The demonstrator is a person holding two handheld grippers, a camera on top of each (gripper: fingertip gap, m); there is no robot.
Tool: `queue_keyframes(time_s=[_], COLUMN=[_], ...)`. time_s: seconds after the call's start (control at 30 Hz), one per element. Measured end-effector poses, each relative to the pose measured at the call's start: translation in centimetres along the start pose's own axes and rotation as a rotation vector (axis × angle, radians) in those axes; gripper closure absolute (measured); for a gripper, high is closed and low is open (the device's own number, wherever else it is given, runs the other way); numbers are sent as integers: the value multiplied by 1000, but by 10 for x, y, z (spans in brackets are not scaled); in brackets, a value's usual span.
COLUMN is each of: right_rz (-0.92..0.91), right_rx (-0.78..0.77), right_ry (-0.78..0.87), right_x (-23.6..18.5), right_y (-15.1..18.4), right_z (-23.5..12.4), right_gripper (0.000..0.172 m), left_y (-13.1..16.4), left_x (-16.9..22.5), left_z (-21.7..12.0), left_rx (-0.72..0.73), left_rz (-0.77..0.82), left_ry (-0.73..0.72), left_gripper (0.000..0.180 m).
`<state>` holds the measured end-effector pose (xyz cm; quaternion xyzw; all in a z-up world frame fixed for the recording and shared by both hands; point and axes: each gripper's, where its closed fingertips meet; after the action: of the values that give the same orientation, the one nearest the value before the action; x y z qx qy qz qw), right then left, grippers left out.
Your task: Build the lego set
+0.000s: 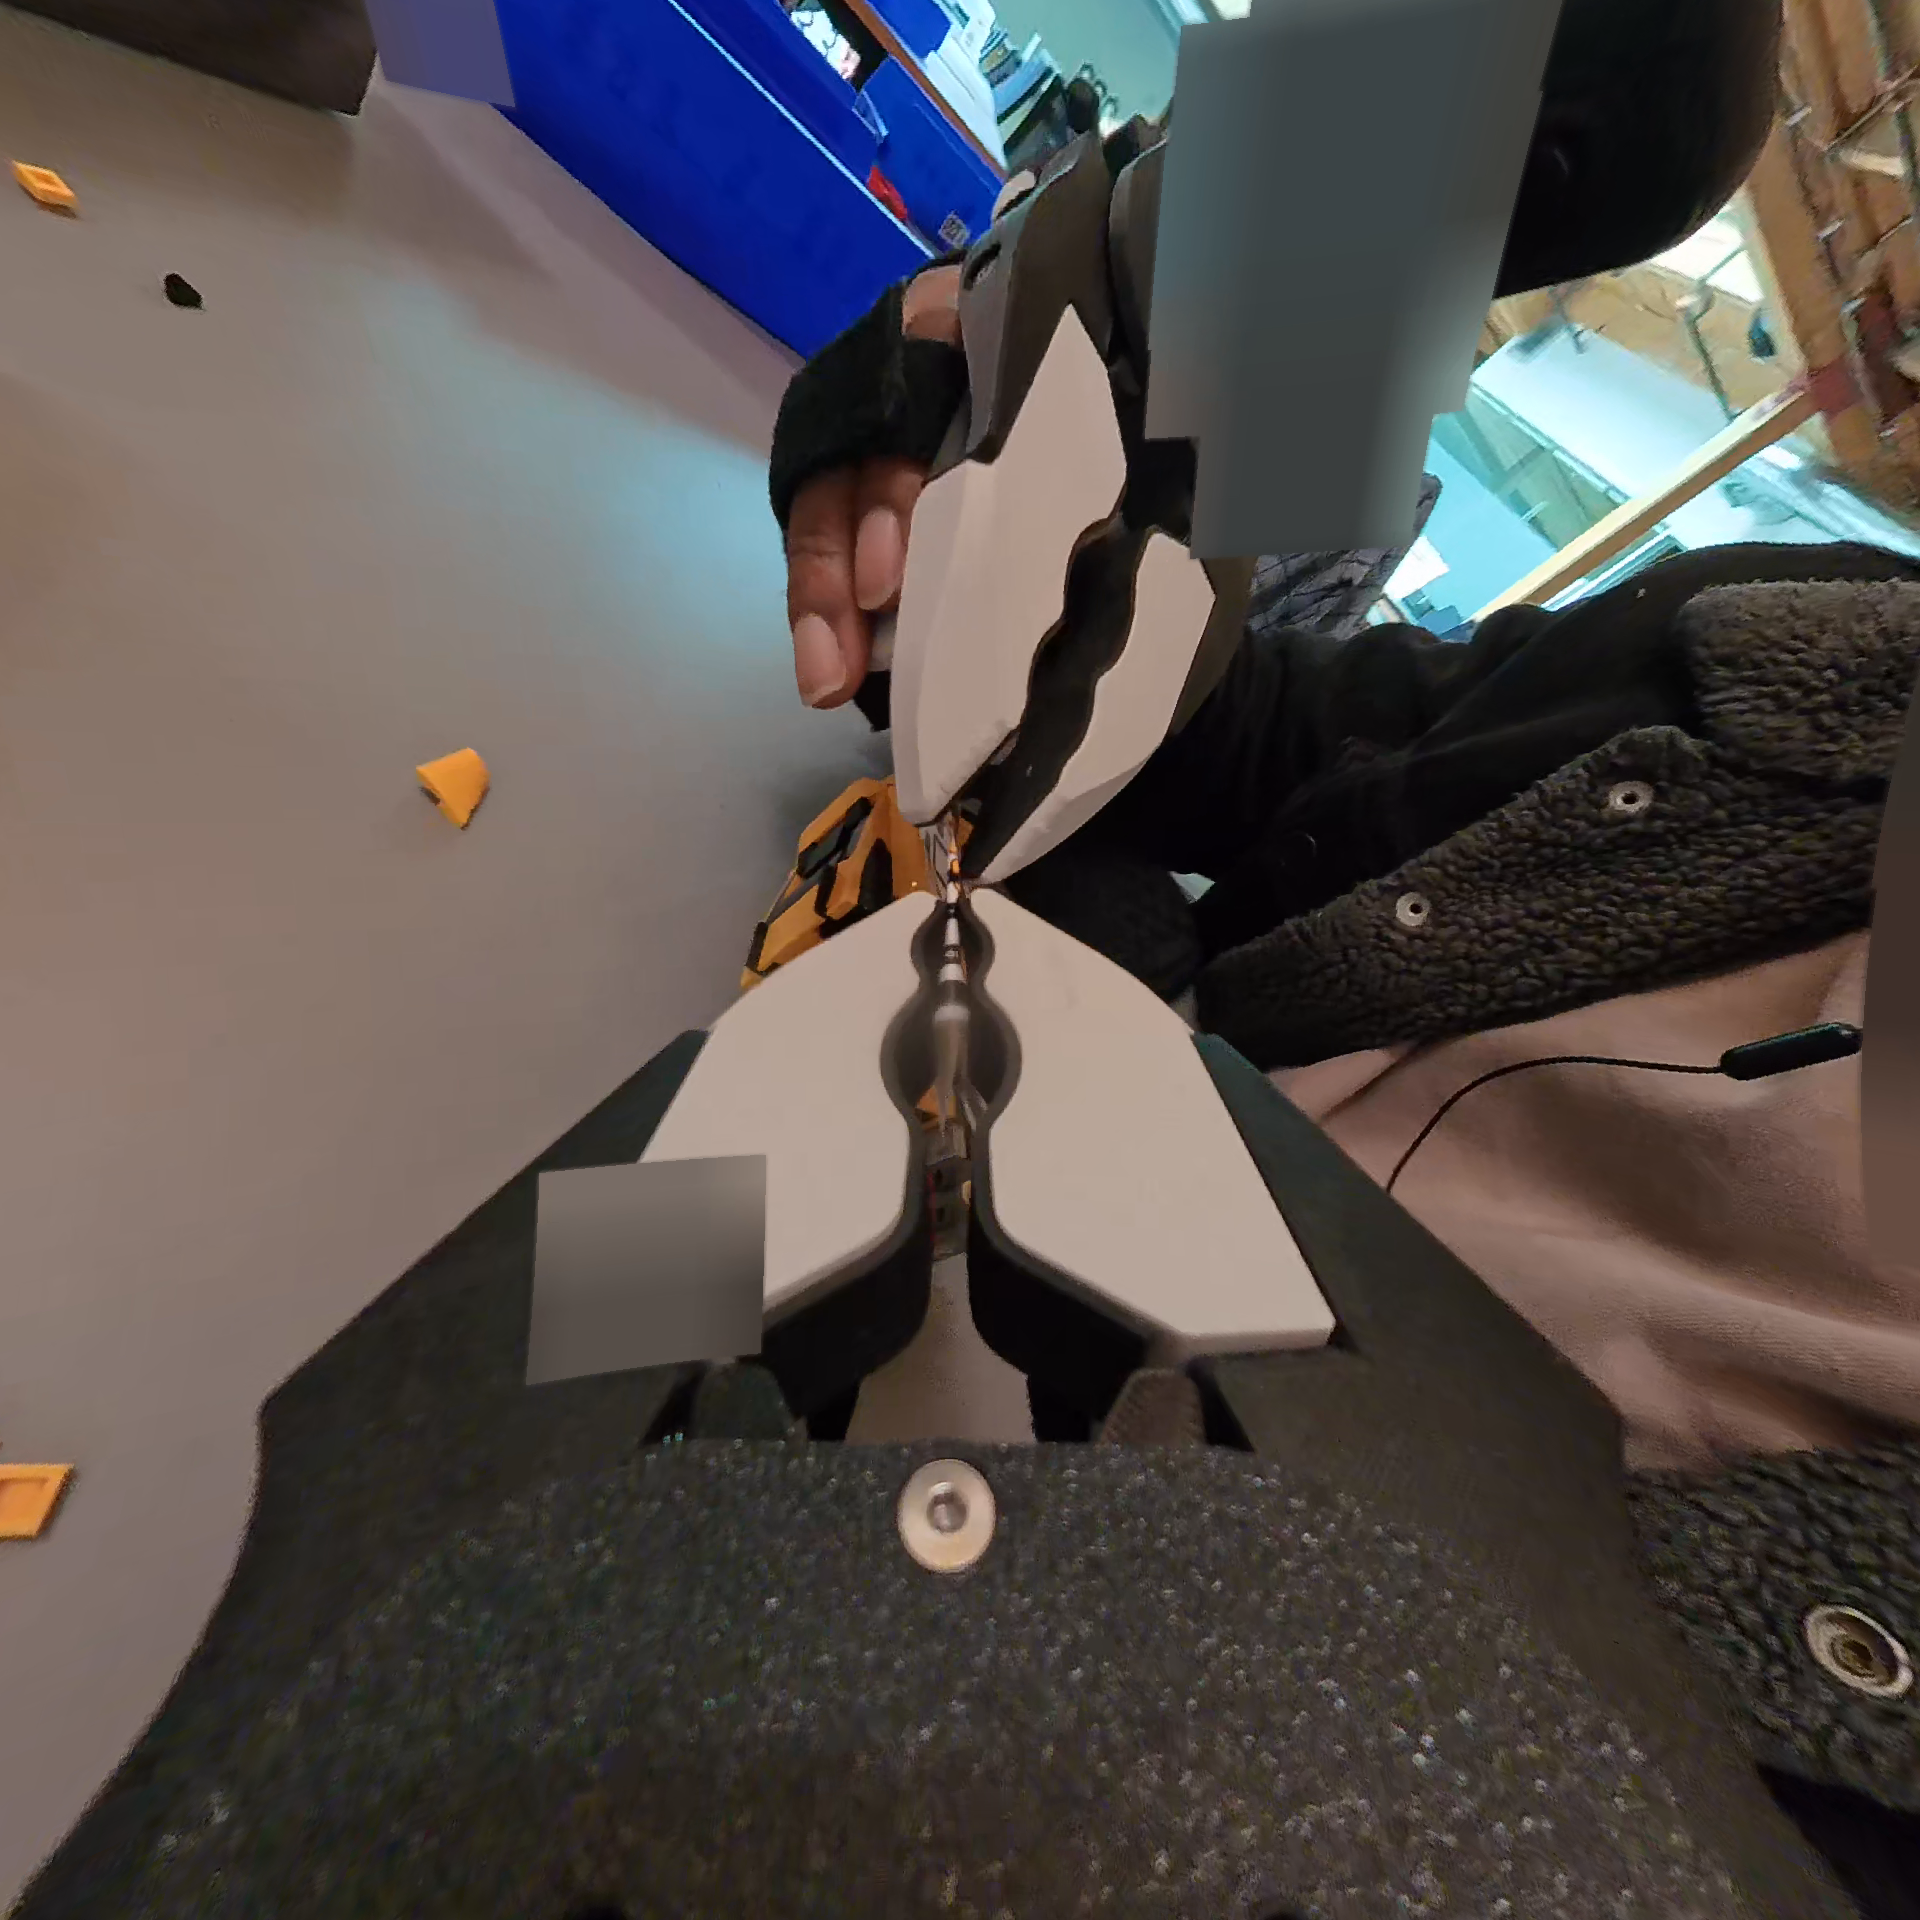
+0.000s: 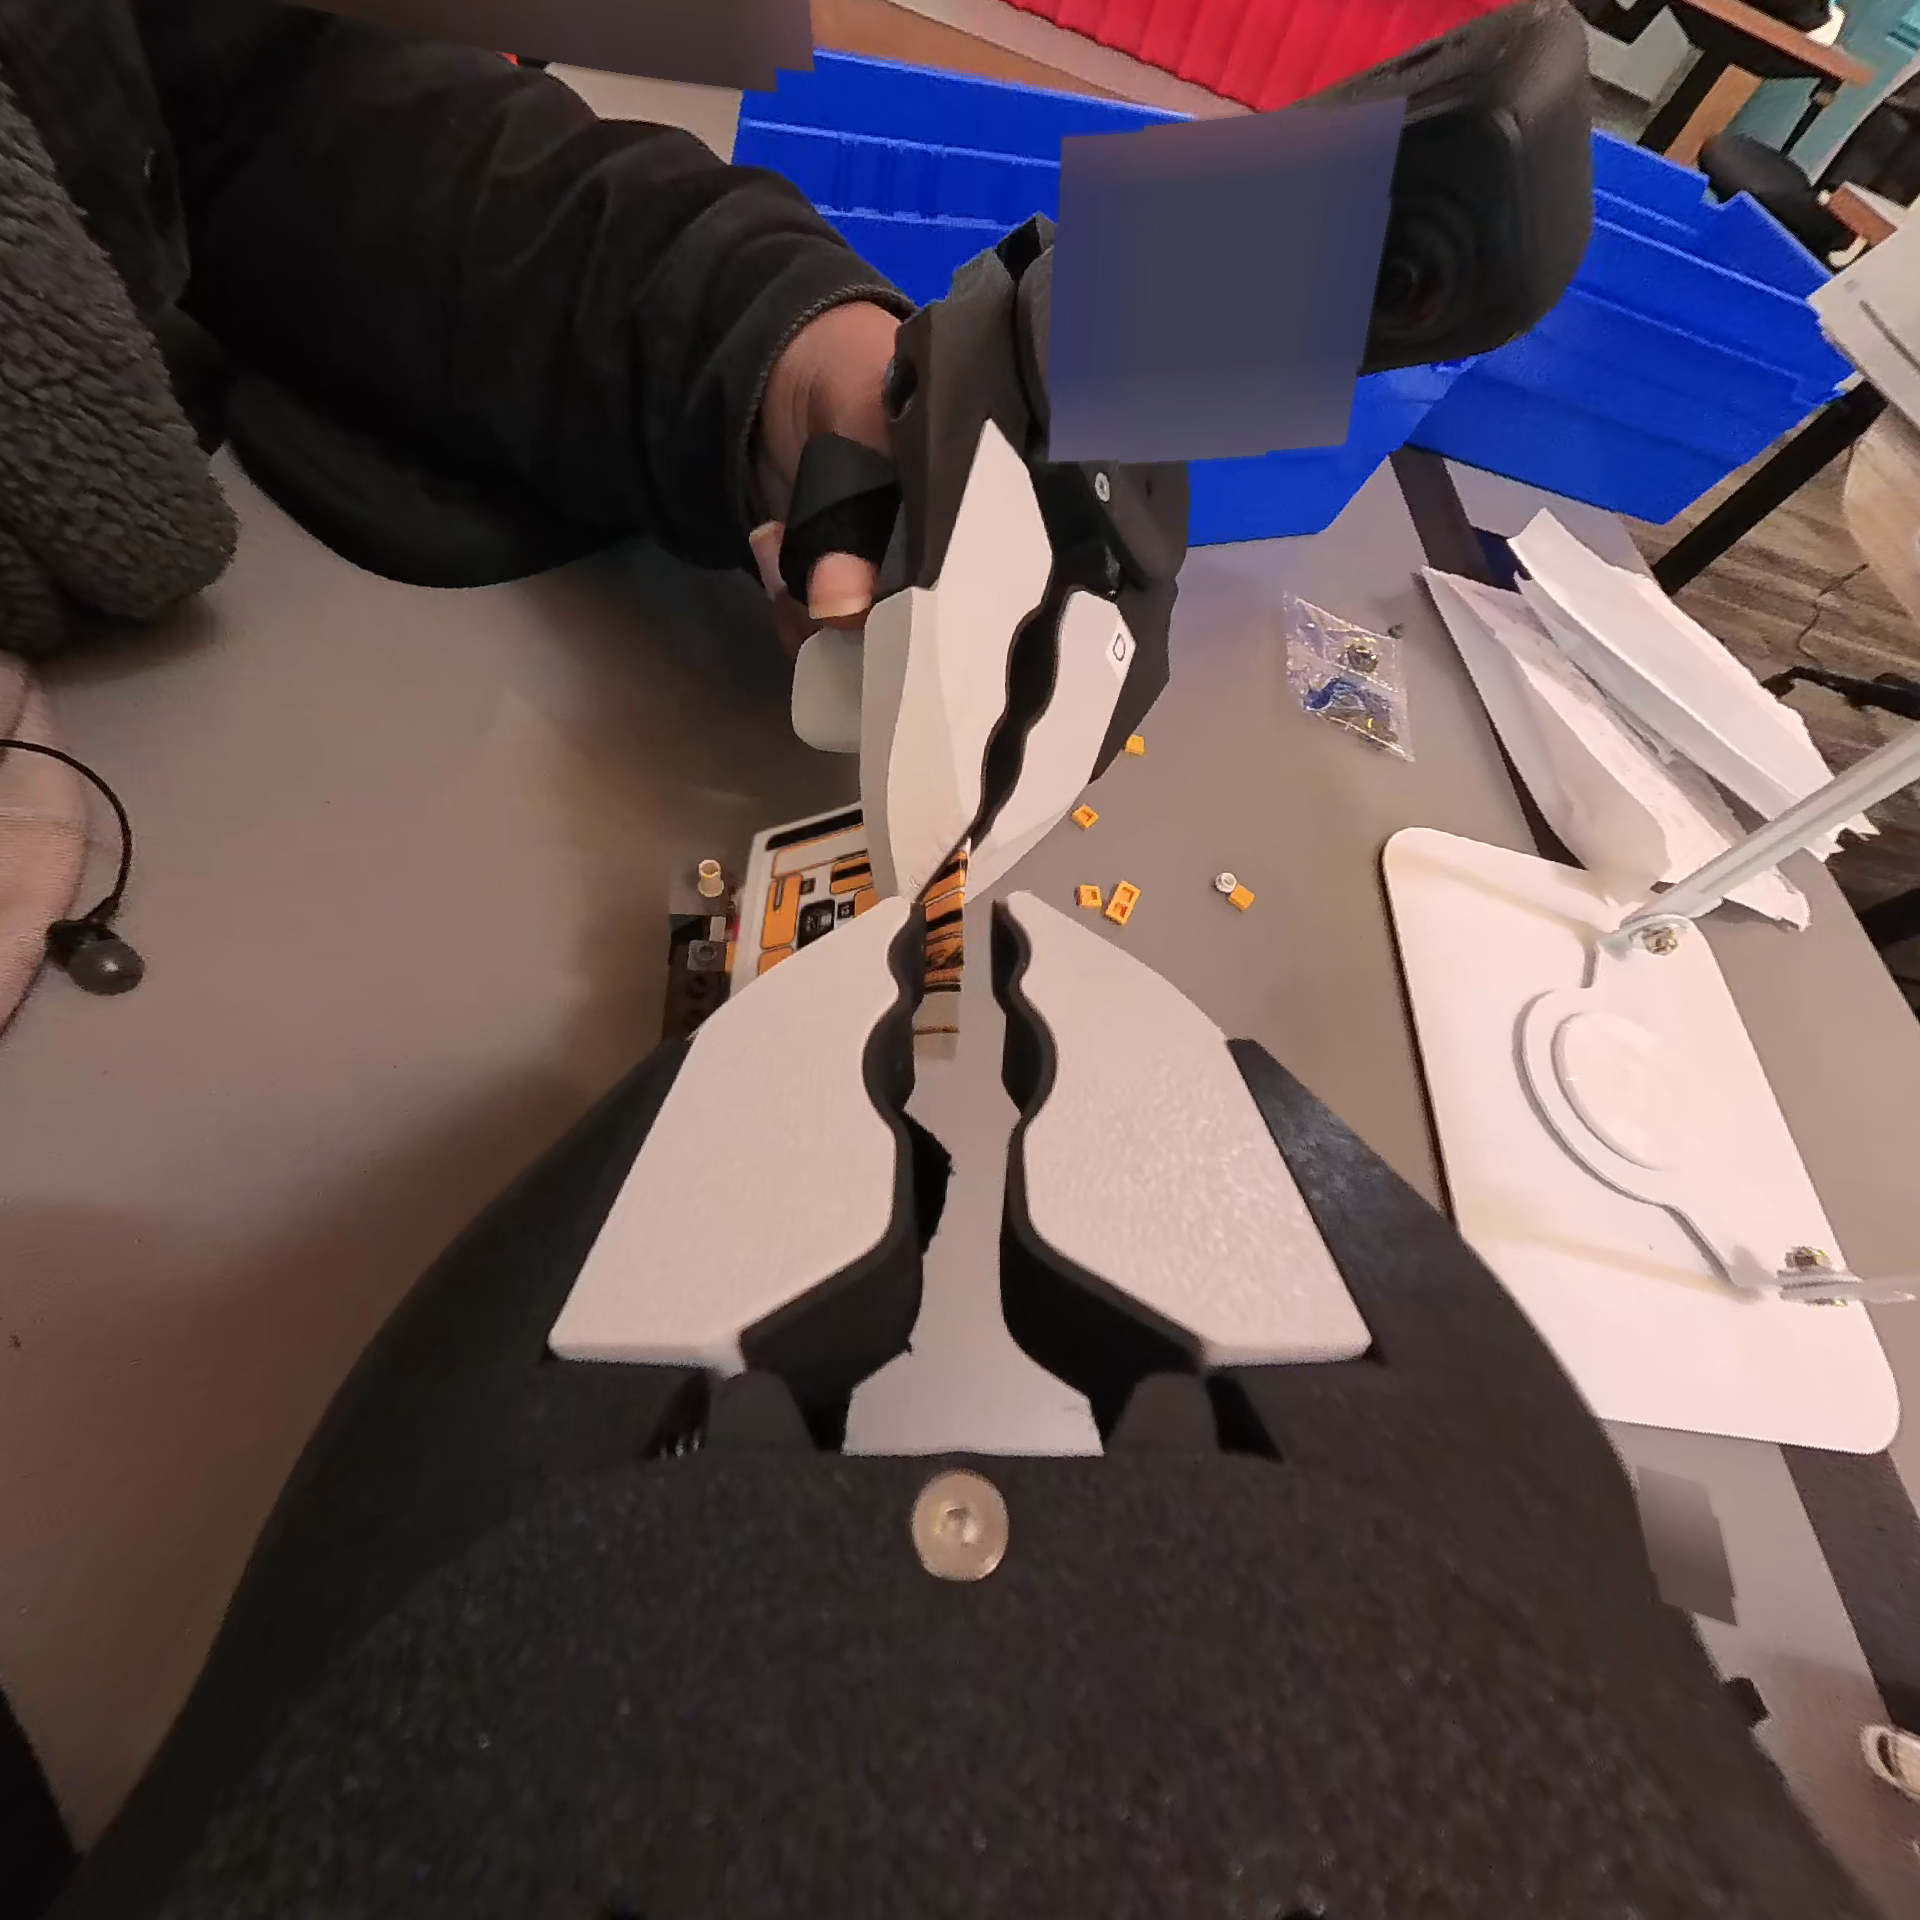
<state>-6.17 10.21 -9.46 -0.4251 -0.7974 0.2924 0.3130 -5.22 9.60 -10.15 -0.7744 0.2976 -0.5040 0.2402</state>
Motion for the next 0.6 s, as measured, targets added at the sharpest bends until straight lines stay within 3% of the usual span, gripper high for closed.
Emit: queue_keyframes(time_s=[0.13, 0.33, 0.6], right_rz=[5, -18, -79], right_rx=[-14, -104, -190], right_ry=[-1, 51, 113], right_x=[0, 2, 3], right_y=[0, 4, 11], right_z=[-2, 2, 8], right_gripper=[161, 168, 169], left_y=[2, 3, 4], left_x=[-6, -17, -19], left_z=[2, 3, 4], left_rx=[-25, -82, -107], left_rz=[49, 193, 229], left_ry=[-86, -331, -402], left_gripper=[180, 180, 180])
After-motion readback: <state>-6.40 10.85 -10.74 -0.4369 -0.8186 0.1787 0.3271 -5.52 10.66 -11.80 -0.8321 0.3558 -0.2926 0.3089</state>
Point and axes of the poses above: each gripper's, where its closed fingertips meet, z out along the fingers, y out of its underside, x = y × z across the jaws, and after that the axes turned 13 degrees about -x, right-handed
